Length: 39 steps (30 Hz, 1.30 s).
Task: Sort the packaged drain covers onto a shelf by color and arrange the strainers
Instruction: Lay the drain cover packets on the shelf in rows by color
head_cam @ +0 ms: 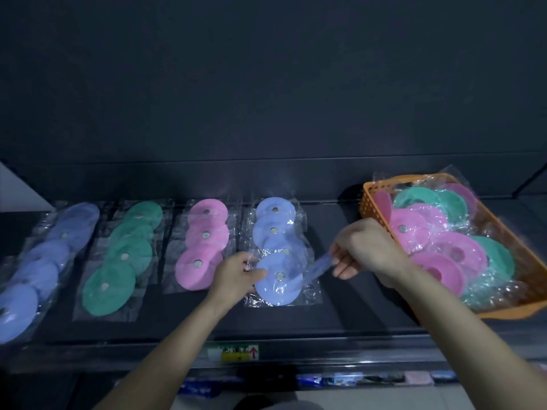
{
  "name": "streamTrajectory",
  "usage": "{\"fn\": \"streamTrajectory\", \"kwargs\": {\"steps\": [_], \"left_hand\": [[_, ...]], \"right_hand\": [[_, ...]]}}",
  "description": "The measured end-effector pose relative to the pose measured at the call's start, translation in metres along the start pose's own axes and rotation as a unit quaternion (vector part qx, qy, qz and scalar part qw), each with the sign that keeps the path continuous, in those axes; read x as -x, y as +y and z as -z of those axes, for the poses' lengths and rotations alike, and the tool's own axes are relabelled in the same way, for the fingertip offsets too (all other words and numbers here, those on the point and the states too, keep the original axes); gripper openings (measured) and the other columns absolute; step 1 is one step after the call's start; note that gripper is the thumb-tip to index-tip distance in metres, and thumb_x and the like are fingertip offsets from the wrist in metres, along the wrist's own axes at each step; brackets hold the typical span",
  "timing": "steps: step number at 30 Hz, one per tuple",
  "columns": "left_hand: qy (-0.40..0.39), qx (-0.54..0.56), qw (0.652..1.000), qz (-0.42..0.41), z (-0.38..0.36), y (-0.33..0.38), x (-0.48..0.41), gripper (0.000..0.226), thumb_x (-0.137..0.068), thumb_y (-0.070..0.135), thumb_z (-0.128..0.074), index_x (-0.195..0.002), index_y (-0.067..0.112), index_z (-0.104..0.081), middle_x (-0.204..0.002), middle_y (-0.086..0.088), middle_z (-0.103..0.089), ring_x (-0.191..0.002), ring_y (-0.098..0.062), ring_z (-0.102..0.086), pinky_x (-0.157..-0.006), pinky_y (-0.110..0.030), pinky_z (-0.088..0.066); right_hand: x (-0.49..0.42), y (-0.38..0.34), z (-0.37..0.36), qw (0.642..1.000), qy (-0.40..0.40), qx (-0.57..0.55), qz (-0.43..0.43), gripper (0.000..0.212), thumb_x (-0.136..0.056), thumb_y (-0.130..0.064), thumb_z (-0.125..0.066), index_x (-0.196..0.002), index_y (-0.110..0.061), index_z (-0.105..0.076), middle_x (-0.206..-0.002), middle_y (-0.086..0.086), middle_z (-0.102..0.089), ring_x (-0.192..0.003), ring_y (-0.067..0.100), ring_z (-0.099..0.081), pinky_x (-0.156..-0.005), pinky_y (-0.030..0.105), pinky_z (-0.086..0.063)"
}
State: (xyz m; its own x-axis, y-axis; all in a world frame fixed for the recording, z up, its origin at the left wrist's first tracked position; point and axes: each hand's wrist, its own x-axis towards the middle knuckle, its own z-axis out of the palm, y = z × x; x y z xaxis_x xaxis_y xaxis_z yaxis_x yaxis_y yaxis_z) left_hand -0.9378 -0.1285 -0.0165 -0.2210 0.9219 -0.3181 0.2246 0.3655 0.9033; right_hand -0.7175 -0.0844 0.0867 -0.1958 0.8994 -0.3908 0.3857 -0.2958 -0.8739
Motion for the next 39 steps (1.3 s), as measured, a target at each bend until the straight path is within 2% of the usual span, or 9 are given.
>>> {"fn": "streamTrajectory", "kwargs": {"steps": [5, 8, 11, 15, 18, 21, 27, 34, 39], "left_hand": [[0.089, -0.248, 0.952, -0.154, 0.005, 0.003, 0.005, 0.037, -0.085, 0.025, -0.067, -0.116, 0.008, -0.058, -0.094, -0.008, -0.066, -0.087, -0.023, -0.061, -0.077, -0.032, -0.049], [0.054, -0.213, 0.944, -0.246, 0.003, 0.016, 0.017, 0.040, -0.090, 0.040, -0.057, -0.119, 0.013, -0.061, -0.107, 0.002, -0.061, -0.098, -0.011, -0.054, -0.081, -0.016, -0.039], [-0.086, -0.112, 0.973, -0.182, -0.008, 0.024, 0.023, 0.025, -0.081, 0.038, -0.064, -0.103, 0.026, -0.064, -0.090, 0.007, -0.064, -0.081, -0.010, -0.058, -0.079, -0.024, -0.047], [-0.056, -0.038, 0.992, -0.109, -0.017, 0.015, 0.022, 0.021, -0.087, 0.004, -0.061, -0.072, 0.009, -0.048, -0.072, -0.005, -0.048, -0.067, -0.014, -0.046, -0.062, -0.031, -0.052], [-0.051, 0.076, 0.996, -0.024, -0.010, 0.009, 0.026, 0.003, -0.090, 0.002, -0.057, -0.087, 0.000, -0.058, -0.083, -0.008, -0.061, -0.071, -0.015, -0.056, -0.059, -0.022, -0.052], [-0.073, 0.158, 0.984, 0.035, 0.000, -0.003, 0.030, 0.011, -0.090, 0.002, -0.058, -0.095, 0.009, -0.063, -0.090, -0.004, -0.068, -0.073, -0.012, -0.064, -0.064, -0.025, -0.055], [-0.011, -0.122, 0.992, -0.028, 0.010, -0.031, 0.029, 0.023, -0.074, 0.020, -0.075, -0.070, 0.008, -0.055, -0.058, 0.001, -0.064, -0.053, -0.005, -0.055, -0.057, -0.029, -0.047], [0.015, -0.240, 0.969, -0.061, 0.006, -0.028, 0.032, 0.027, -0.066, 0.026, -0.080, -0.062, 0.020, -0.054, -0.058, 0.008, -0.059, -0.048, 0.002, -0.047, -0.049, -0.015, -0.037], [0.018, -0.257, 0.965, -0.037, 0.008, -0.025, 0.032, 0.030, -0.061, 0.033, -0.081, -0.065, 0.019, -0.055, -0.063, 0.006, -0.063, -0.056, -0.010, -0.055, -0.058, -0.029, -0.046]], "right_hand": [[-0.001, -0.013, -0.016, 0.999, -0.047, 0.013, 0.005, 0.027, -0.077, 0.007, -0.036, -0.066, 0.011, -0.060, -0.055, 0.020, -0.061, -0.046, 0.030, -0.063, -0.042, 0.026, -0.049], [-0.009, -0.011, -0.027, 0.997, -0.075, -0.007, 0.004, 0.027, -0.082, 0.007, -0.037, -0.071, 0.007, -0.061, -0.060, 0.018, -0.062, -0.051, 0.026, -0.065, -0.046, 0.027, -0.053], [-0.015, -0.004, -0.038, 0.995, -0.089, -0.051, 0.013, 0.024, -0.088, 0.009, -0.039, -0.081, 0.002, -0.062, -0.069, 0.016, -0.066, -0.058, 0.022, -0.067, -0.059, 0.031, -0.057], [-0.023, 0.017, -0.040, 0.997, -0.029, -0.026, 0.060, 0.023, -0.088, 0.004, -0.050, -0.105, -0.005, -0.063, -0.080, 0.010, -0.068, -0.069, 0.022, -0.064, -0.072, 0.038, -0.053], [-0.031, 0.039, -0.029, 0.970, 0.081, 0.197, 0.113, 0.034, -0.082, -0.015, -0.065, -0.116, -0.014, -0.061, -0.096, 0.002, -0.066, -0.089, 0.016, -0.062, -0.085, 0.030, -0.048], [-0.025, 0.057, -0.028, 0.984, 0.045, 0.162, 0.060, 0.036, -0.079, -0.020, -0.071, -0.112, -0.015, -0.058, -0.090, 0.002, -0.066, -0.080, 0.014, -0.062, -0.078, 0.030, -0.050], [-0.013, 0.083, -0.042, 0.981, -0.017, 0.192, -0.012, 0.023, -0.071, 0.004, -0.052, -0.080, -0.013, -0.064, -0.054, 0.005, -0.065, -0.043, 0.010, -0.054, -0.054, 0.025, -0.049], [-0.015, 0.090, -0.043, 0.988, 0.027, 0.149, 0.003, 0.034, -0.087, -0.035, -0.058, -0.073, -0.005, -0.062, -0.064, 0.008, -0.068, -0.056, 0.021, -0.067, -0.064, 0.035, -0.058], [-0.014, 0.092, -0.047, 0.968, 0.016, 0.248, 0.040, 0.020, -0.081, -0.029, -0.068, -0.072, -0.013, -0.060, -0.062, -0.003, -0.063, -0.062, 0.014, -0.060, -0.053, 0.012, -0.040]]}}
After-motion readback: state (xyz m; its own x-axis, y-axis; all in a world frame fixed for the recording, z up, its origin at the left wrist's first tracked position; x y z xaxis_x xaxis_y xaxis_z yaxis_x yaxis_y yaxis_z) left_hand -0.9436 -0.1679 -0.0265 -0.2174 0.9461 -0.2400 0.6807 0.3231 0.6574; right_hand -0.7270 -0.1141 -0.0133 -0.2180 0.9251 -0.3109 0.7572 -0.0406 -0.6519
